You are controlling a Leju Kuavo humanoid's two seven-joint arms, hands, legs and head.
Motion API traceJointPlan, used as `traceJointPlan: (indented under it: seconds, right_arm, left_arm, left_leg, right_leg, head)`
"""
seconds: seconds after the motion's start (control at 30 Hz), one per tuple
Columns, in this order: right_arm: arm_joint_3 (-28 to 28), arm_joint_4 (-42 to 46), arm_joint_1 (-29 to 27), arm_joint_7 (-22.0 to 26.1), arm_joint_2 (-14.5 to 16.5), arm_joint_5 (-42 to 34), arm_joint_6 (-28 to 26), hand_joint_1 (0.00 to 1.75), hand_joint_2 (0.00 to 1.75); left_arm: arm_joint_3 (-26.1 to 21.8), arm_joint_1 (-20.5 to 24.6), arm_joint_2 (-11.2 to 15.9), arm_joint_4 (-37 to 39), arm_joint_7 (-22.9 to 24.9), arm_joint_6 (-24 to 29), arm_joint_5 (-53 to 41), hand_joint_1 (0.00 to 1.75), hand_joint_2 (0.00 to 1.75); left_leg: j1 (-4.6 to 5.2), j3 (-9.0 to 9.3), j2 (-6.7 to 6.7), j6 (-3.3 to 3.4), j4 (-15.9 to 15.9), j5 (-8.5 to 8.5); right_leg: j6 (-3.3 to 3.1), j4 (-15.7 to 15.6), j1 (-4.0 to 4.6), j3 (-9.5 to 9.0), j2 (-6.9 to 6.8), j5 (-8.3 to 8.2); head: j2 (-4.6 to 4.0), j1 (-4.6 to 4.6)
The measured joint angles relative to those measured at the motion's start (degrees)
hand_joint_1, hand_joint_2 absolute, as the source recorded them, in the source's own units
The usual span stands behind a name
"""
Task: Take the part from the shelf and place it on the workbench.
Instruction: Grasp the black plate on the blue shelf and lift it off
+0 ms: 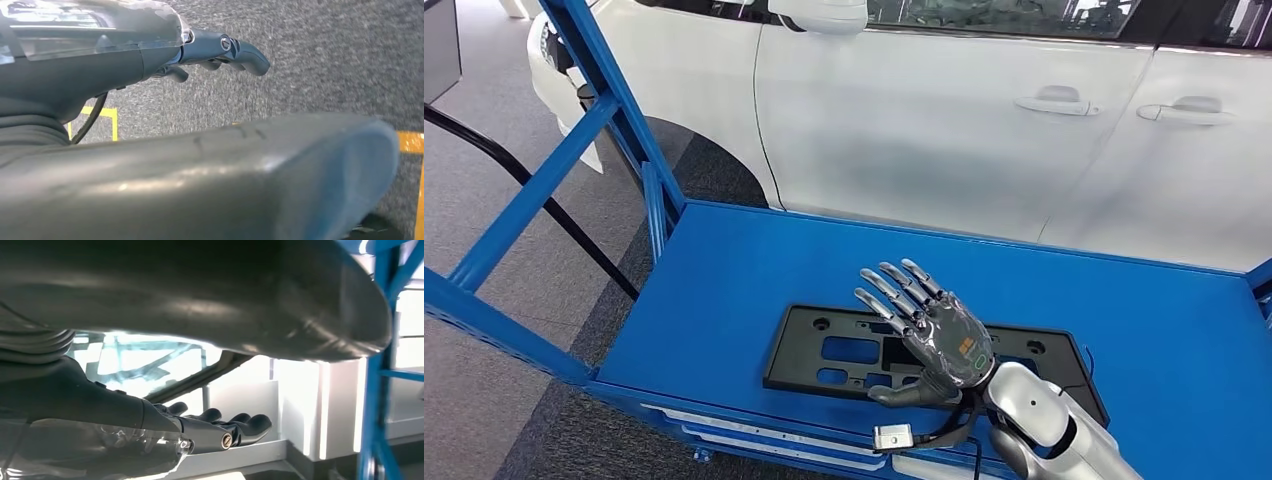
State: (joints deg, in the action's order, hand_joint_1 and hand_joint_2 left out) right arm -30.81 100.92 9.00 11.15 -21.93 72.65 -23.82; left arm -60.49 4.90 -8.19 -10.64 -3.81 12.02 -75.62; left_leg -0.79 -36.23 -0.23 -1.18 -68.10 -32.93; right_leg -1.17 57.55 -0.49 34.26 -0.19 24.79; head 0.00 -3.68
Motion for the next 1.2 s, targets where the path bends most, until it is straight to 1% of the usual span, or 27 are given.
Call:
traceJointPlan:
  seconds: [0.03, 0.07, 0.1, 0.13, 0.2, 0.23, 0.27, 0.33, 0.4, 0.47, 0.53, 0.57, 0.6, 0.63, 0.67, 0.73, 0.77, 0.8, 0.9, 0.93, 0.97, 1.03, 1.07, 1.1, 1.13, 1.17, 1.2]
  right_arm:
    - [0.69, 1.06, -1.5, -0.18, 0.1, 1.1, 0.09, 0.0, 0.0]
    - [1.26, 2.07, -2.89, -0.18, 0.2, 1.94, 0.19, 0.0, 0.0]
    - [1.72, 2.98, -4.01, -0.13, 0.31, 2.55, 0.34, 0.0, 0.0]
    - [2.06, 3.69, -4.79, -0.02, 0.44, 2.96, 0.57, 0.0, 0.0]
    - [2.52, 4.5, -5.47, 0.2, 0.83, 3.59, 1.29, 0.0, 0.0]
    - [2.64, 4.54, -5.48, 0.37, 1.06, 3.9, 1.74, 0.0, 0.0]
    - [2.72, 4.33, -5.33, 0.53, 1.31, 4.24, 2.15, 0.0, 0.0]
    - [2.78, 3.24, -4.72, 0.77, 1.89, 5.34, 2.74, 0.0, 0.0]
    - [2.77, 1.87, -4.06, 0.62, 2.55, 6.96, 3.02, 0.0, 0.0]
    - [2.73, 0.72, -3.66, 0.22, 3.06, 8.21, 3.12, 0.0, 0.0]
    - [2.65, -0.43, -3.5, -0.04, 3.37, 8.88, 3.24, 0.0, 0.0]
    - [2.57, -1.01, -3.48, -0.17, 3.49, 9.31, 3.41, 0.0, 0.0]
    - [2.48, -1.59, -3.49, -0.38, 3.59, 9.87, 3.63, 0.0, 0.0]
    - [2.37, -2.18, -3.5, -0.68, 3.66, 10.55, 3.83, 0.0, 0.44]
    - [2.26, -2.8, -3.5, -0.97, 3.69, 11.3, 3.96, 0.0, 0.87]
    - [2.03, -4.48, -3.39, -1.5, 3.71, 12.72, 3.8, 0.0, 1.75]
    - [1.93, -5.52, -3.24, -1.71, 3.71, 13.33, 3.57, 0.0, 1.75]
    - [1.81, -6.74, -2.92, -1.88, 3.71, 13.85, 3.31, 0.0, 1.75]
    - [1.3, -10.38, -1.0, -2.19, 3.85, 15.21, 2.72, 0.0, 1.75]
    - [1.12, -11.39, -0.23, -2.37, 3.99, 15.66, 2.64, 0.0, 1.75]
    - [0.96, -12.35, 0.42, -2.67, 4.19, 16.15, 2.6, 0.0, 1.75]
    - [0.63, -13.9, 1.2, -3.67, 4.49, 16.84, 2.65, 0.0, 1.75]
    - [0.35, -14.53, 1.35, -4.56, 4.56, 17.05, 2.78, 0.0, 1.75]
    - [-0.04, -14.95, 1.47, -5.61, 4.58, 17.14, 2.96, 0.0, 1.75]
    - [-0.51, -15.29, 1.65, -6.76, 4.57, 17.17, 3.15, 0.0, 1.75]
    - [-1.08, -15.57, 1.98, -7.87, 4.55, 17.2, 3.3, 0.0, 1.75]
    - [-1.71, -15.85, 2.48, -8.77, 4.49, 17.21, 3.39, 0.0, 1.75]
  left_arm:
    - [0.05, 0.05, -0.05, 0.0, 0.23, -0.14, -0.43, 0.0, 0.0]
    - [0.1, 0.08, -0.1, 0.0, 0.53, -0.22, -0.75, 0.0, 0.0]
    - [0.15, 0.09, -0.16, 0.0, 0.82, -0.29, -0.98, 0.0, 0.0]
    - [0.19, 0.13, -0.22, 0.0, 1.08, -0.33, -1.1, 0.0, 0.0]
    - [0.22, 0.29, -0.29, 0.0, 1.45, -0.35, -1.1, 0.0, 0.0]
    - [0.23, 0.42, -0.31, 0.0, 1.64, -0.35, -1.07, 0.0, 0.0]
    - [0.25, 0.54, -0.36, 0.0, 1.79, -0.35, -1.03, 0.0, 0.0]
    - [0.29, 0.65, -0.5, 0.0, 2.18, -0.36, -1.03, 0.0, 0.0]
    - [0.35, 0.65, -0.66, 0.0, 2.56, -0.39, -1.07, 0.0, 0.0]
    - [0.42, 0.73, -0.81, 0.0, 2.75, -0.44, -1.13, 0.0, 0.0]
    - [0.45, 0.73, -0.91, 0.0, 2.8, -0.55, -1.14, 0.0, 0.0]
    - [0.45, 0.66, -0.98, 0.0, 2.83, -0.63, -1.1, 0.0, 0.0]
    - [0.45, 0.58, -1.04, 0.0, 2.85, -0.72, -1.02, 0.0, 0.0]
    - [0.44, 0.53, -1.14, 0.0, 2.83, -0.8, -0.85, 0.0, 0.0]
    - [0.43, 0.5, -1.3, 0.0, 2.73, -0.85, -0.68, 0.0, 0.0]
    - [0.4, 0.48, -1.62, 0.0, 2.34, -0.89, -0.19, 0.0, 0.0]
    - [0.39, 0.47, -1.75, 0.0, 2.09, -0.88, 0.03, 0.0, 0.0]
    - [0.37, 0.44, -1.84, 0.0, 1.84, -0.87, 0.29, 0.0, 0.0]
    - [0.25, 0.42, -2.12, 0.0, 1.18, -0.81, 0.72, 0.0, 0.0]
    - [0.21, 0.46, -2.2, 0.0, 0.99, -0.78, 0.76, 0.0, 0.0]
    - [0.16, 0.48, -2.27, 0.0, 0.83, -0.76, 0.79, 0.0, 0.0]
    - [0.1, 0.43, -2.34, 0.0, 0.57, -0.75, 0.82, 0.0, 0.0]
    - [0.08, 0.36, -2.37, 0.0, 0.49, -0.76, 0.83, 0.0, 0.0]
    - [0.07, 0.27, -2.38, 0.0, 0.45, -0.77, 0.83, 0.0, 0.0]
    - [0.05, 0.2, -2.38, 0.0, 0.44, -0.78, 0.83, 0.0, 0.0]
    - [0.04, 0.17, -2.39, 0.0, 0.45, -0.79, 0.83, 0.0, 0.0]
    - [0.02, 0.18, -2.38, 0.0, 0.47, -0.79, 0.84, 0.0, 0.0]
  left_leg:
    - [0.0, -1.71, 0.0, -0.07, -3.81, -1.66]
    - [0.01, -2.81, 0.0, -0.05, -6.22, -2.3]
    - [0.05, -2.87, 0.0, 0.1, -6.43, -1.73]
    - [0.12, -1.8, 0.0, 0.39, -4.24, -0.09]
    - [0.44, 2.23, 0.01, 1.38, 4.06, 3.92]
    - [0.61, 3.77, 0.05, 1.78, 7.44, 5.13]
    - [0.8, 4.64, 0.07, 2.09, 9.51, 5.67]
    - [0.99, 4.8, 0.08, 2.42, 10.44, 5.87]
    - [0.73, 5.1, 0.16, 2.97, 11.12, 6.48]
    - [0.43, 5.28, 0.24, 3.4, 11.69, 7.03]
    - [0.45, 5.1, 0.22, 3.51, 11.67, 7.12]
    - [0.43, 5.06, 0.22, 3.47, 11.61, 7.1]
    - [0.38, 5.05, 0.22, 3.39, 11.52, 7.05]
    - [0.31, 5.08, 0.21, 3.26, 11.41, 6.96]
    - [0.21, 5.13, 0.17, 3.07, 11.25, 6.83]
    - [0.22, 5.07, 0.06, 2.48, 10.8, 6.46]
    - [0.3, 4.98, 0.01, 2.14, 10.63, 6.32]
    - [0.4, 4.87, -0.02, 1.78, 10.57, 6.24]
    - [0.31, 4.77, 0.02, 0.73, 10.25, 5.79]
    - [0.22, 4.27, 0.04, 0.46, 8.9, 4.85]
    - [0.14, 3.17, 0.04, 0.25, 6.37, 3.31]
    - [0.1, -0.47, 0.04, 0.01, -1.5, -0.58]
    - [0.1, -2.15, 0.04, -0.05, -4.95, -1.81]
    - [0.1, -3.05, 0.04, -0.04, -6.71, -1.99]
    - [0.11, -2.87, 0.04, 0.06, -6.19, -1.02]
    - [0.12, -1.62, 0.04, 0.26, -3.47, 0.88]
    - [0.15, 0.27, 0.04, 0.59, 0.56, 3.13]
  right_leg:
    - [-0.1, 0.02, 0.12, -0.01, -0.04, 0.05]
    - [-0.17, 0.04, 0.26, -0.04, -0.04, 0.1]
    - [-0.24, 0.07, 0.4, -0.11, 0.01, 0.15]
    - [-0.28, 0.1, 0.55, -0.22, 0.12, 0.2]
    - [-0.28, 0.16, 0.86, -0.5, 0.34, 0.29]
    - [-0.15, 0.22, 0.97, -0.54, 0.43, 0.32]
    - [0.07, 0.26, 0.99, -0.53, 0.48, 0.32]
    - [0.7, 0.24, 0.85, -0.45, 0.52, 0.19]
    - [1.35, 0.73, 0.7, -0.26, 0.49, 0.63]
    - [1.97, 4.72, 0.49, 1.51, 0.45, 3.31]
    - [2.56, 12.45, 0.1, 5.08, 0.45, 7.06]
    - [2.84, 15.41, -0.15, 6.47, 0.42, 7.93]
    - [3.08, 16.37, -0.39, 6.9, 0.38, 7.67]
    - [3.28, 14.88, -0.64, 6.15, 0.32, 6.3]
    - [3.44, 11.31, -0.88, 4.35, 0.25, 4.26]
    - [3.4, 3.7, -1.09, 0.58, 0.2, 1.48]
    - [3.16, 1.54, -1.04, -0.41, 0.26, 0.97]
    - [2.81, 0.79, -0.9, -0.67, 0.35, 1.07]
    - [1.55, 0.6, -0.79, -0.59, 0.51, 0.9]
    - [1.14, 0.45, -0.84, -0.66, 0.47, 0.83]
    - [0.81, 0.32, -0.86, -0.73, 0.38, 0.78]
    - [0.45, 0.31, -0.66, -0.71, 0.18, 0.82]
    - [0.4, 0.32, -0.53, -0.69, 0.12, 0.83]
    - [0.38, 0.35, -0.42, -0.68, 0.1, 0.84]
    - [0.38, 0.4, -0.33, -0.69, 0.12, 0.85]
    - [0.4, 0.46, -0.27, -0.72, 0.18, 0.86]
    - [0.44, 0.52, -0.23, -0.75, 0.27, 0.88]
  head:
    - [0.0, 0.0]
    - [0.0, 0.0]
    - [0.0, 0.0]
    - [0.0, -0.01]
    - [0.0, 0.0]
    - [0.0, 0.0]
    - [0.0, 0.01]
    - [0.0, 0.01]
    - [0.0, 0.01]
    - [0.0, 0.01]
    - [0.0, 0.01]
    - [0.0, 0.01]
    - [0.0, 0.01]
    - [0.0, 0.01]
    - [0.0, 0.01]
    - [0.0, 0.0]
    - [0.0, 0.0]
    - [0.0, 0.0]
    - [0.0, 0.01]
    - [0.0, 0.01]
    - [0.0, 0.01]
    - [0.0, 0.01]
    - [0.0, 0.01]
    - [0.0, 0.01]
    - [0.0, 0.01]
    - [0.0, 0.01]
    - [0.0, 0.01]
